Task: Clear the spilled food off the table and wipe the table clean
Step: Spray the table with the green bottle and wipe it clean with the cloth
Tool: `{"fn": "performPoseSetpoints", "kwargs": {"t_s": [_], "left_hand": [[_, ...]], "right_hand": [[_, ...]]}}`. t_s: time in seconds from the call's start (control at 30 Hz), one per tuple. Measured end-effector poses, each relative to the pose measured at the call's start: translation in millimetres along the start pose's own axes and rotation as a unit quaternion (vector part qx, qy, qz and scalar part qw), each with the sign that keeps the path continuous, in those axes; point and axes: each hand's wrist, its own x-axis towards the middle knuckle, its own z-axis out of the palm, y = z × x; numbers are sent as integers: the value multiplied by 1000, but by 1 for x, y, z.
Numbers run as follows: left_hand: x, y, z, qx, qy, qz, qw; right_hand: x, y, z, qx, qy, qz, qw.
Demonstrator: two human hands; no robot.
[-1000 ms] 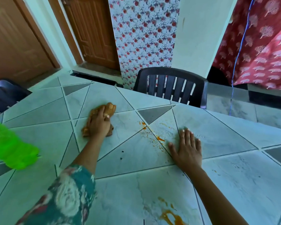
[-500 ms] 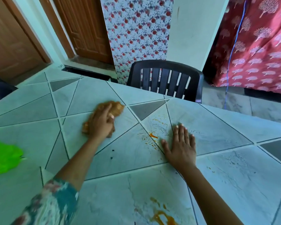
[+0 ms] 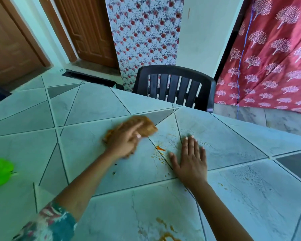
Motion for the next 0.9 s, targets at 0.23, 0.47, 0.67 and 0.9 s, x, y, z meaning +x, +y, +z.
{"fn": "performPoseSetpoints", "kwargs": {"t_s": [0.23,0.47,0.67,0.9], "left_hand": [[57,6,13,-7,-25,-148,989],[-17,21,3,-122,-116,-18,986],[65,-23,-10,52,-35,-184,981],[58,76,62,74,-118,19,990]], "right_hand": [[-1,0,0,-10,-11,3,1000],[0,2,-4,17,-22,-10,1000],[1,31,-20,72,-29,1,997],[12,61,-20,-15,-16,35,999]]}}
